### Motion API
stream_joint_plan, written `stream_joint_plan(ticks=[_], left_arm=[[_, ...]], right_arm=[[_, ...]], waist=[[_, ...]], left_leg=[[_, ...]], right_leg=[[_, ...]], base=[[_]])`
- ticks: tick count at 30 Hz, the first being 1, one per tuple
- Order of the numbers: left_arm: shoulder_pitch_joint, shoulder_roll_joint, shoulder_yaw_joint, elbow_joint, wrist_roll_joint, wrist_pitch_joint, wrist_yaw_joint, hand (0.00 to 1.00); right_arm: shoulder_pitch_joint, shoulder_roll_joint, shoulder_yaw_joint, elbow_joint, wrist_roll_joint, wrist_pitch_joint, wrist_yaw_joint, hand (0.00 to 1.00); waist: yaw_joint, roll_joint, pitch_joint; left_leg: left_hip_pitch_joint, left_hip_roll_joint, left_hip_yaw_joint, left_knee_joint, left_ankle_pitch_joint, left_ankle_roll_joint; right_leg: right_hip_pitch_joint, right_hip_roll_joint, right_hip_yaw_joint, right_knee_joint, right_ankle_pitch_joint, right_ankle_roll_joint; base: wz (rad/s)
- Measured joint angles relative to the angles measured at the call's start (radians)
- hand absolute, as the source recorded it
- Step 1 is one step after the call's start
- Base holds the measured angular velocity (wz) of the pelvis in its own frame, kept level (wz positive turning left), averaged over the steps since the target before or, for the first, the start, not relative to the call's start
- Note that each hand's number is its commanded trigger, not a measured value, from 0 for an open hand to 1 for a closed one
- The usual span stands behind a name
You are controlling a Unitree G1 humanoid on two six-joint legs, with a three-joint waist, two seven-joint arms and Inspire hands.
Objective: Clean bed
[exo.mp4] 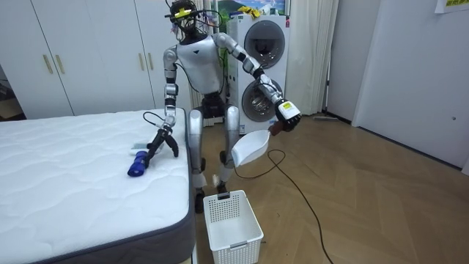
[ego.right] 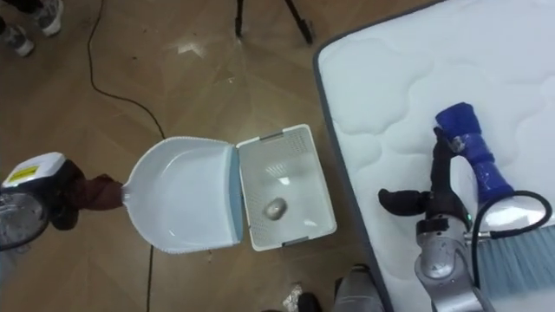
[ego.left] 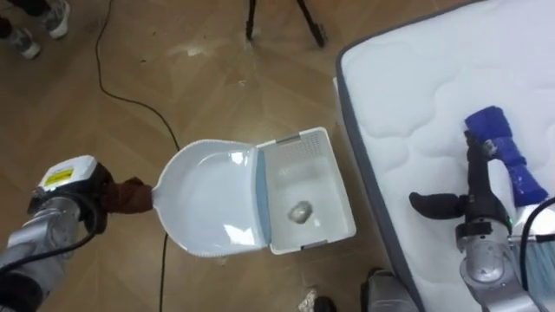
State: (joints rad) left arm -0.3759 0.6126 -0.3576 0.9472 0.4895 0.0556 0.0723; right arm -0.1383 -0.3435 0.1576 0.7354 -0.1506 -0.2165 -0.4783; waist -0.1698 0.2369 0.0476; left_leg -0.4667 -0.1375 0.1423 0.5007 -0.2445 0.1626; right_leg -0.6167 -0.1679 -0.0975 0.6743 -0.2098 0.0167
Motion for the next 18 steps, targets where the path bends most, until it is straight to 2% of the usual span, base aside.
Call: stream_joint_plan(ticks=[2, 5, 10, 18], left_arm=[[-0.008, 0.004, 0.000, 0.025, -0.043, 0.006, 0.001, 1.00], [-0.013, 0.010, 0.000, 0.055, -0.094, 0.006, 0.001, 1.00], [-0.013, 0.030, 0.000, 0.078, -0.185, 0.012, 0.002, 1.00], [-0.026, 0.030, -0.001, 0.112, -0.218, 0.028, 0.003, 1.00]], right_arm=[[-0.005, -0.002, 0.007, 0.000, 0.000, 0.000, -0.003, 0.00], [-0.005, -0.003, 0.022, 0.000, -0.005, 0.000, -0.007, 0.00], [-0.005, -0.009, 0.040, 0.000, -0.006, 0.004, -0.009, 0.00], [-0.005, -0.013, 0.058, -0.001, -0.007, 0.023, -0.006, 0.00]], waist=[[0.001, -0.001, -0.0004], [-0.002, -0.001, -0.0007], [-0.004, -0.003, -0.0019], [-0.003, -0.002, -0.0014]], left_leg=[[0.001, 0.001, 0.010, -0.001, 0.000, -0.001], [-0.003, 0.001, 0.013, -0.001, -0.001, -0.007], [-0.010, 0.001, 0.019, 0.001, 0.000, -0.006], [-0.010, 0.001, 0.024, -0.001, 0.001, -0.003]], right_leg=[[-0.007, 0.006, 0.013, 0.005, 0.000, -0.001], [-0.016, 0.012, 0.013, 0.010, 0.003, -0.004], [-0.031, 0.011, 0.014, 0.020, 0.005, -0.006], [-0.031, 0.008, 0.013, 0.020, 0.005, -0.005]], base=[[-0.15], [-0.05], [-0.01], [-0.01]])
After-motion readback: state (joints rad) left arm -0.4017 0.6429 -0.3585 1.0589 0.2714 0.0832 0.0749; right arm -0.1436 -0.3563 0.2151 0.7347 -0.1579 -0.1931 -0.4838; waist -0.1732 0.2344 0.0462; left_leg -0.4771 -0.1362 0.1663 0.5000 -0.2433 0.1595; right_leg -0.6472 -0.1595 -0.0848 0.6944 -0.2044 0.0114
